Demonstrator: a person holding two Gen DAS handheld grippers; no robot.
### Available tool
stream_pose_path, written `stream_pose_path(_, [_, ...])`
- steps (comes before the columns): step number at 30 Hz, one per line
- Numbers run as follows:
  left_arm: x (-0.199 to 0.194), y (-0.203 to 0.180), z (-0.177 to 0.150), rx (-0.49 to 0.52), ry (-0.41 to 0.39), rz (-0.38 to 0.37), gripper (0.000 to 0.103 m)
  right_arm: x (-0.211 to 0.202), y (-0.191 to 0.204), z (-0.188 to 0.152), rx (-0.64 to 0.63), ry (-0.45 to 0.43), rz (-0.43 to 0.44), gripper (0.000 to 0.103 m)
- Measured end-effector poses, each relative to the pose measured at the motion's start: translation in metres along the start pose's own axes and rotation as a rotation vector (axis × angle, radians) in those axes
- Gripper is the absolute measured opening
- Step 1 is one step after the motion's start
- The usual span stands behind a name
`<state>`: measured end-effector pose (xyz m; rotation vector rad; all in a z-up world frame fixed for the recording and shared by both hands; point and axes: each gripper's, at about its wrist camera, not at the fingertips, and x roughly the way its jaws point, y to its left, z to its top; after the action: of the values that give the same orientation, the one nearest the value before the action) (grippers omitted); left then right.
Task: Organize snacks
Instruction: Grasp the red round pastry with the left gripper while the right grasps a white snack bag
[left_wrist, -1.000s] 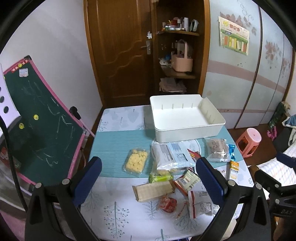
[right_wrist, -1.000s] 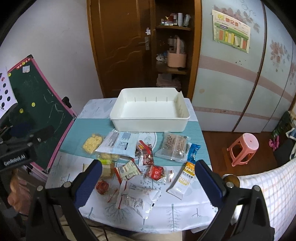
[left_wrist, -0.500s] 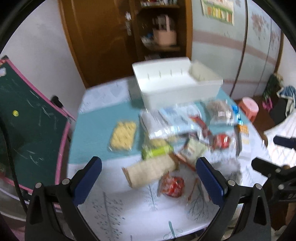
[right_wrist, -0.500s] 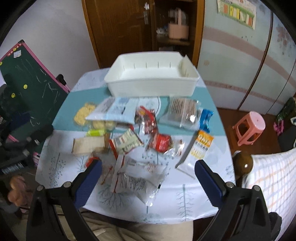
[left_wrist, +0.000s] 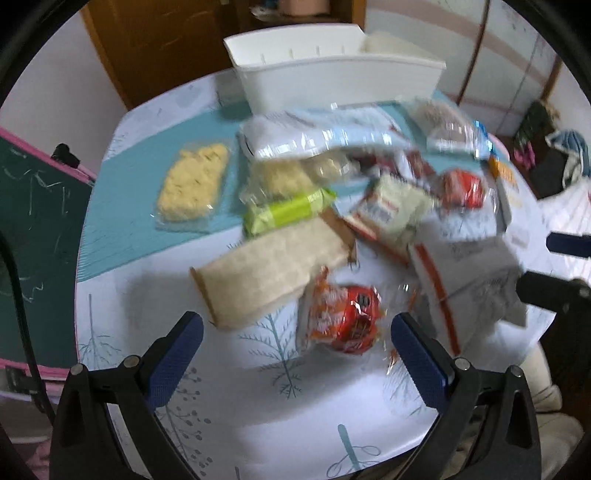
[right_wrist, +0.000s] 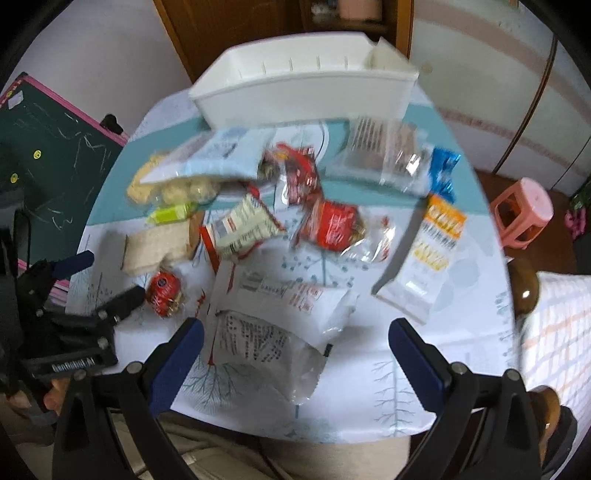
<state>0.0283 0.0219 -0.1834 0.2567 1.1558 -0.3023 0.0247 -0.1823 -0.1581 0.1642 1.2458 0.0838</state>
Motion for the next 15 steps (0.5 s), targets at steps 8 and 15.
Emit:
stream_pose_path(8, [0.03,-0.006,-0.003,0.021,0.076,-0.049,0.097,0.039,0.001,0.002,0.031,0.101,0.051,0.101])
stream_pose_path(15, [0.041,-0.012,0.002,0.02,0.101,-0.097,0.079,0.064,0.005,-0.001,0.051,0.177,0.097,0.089])
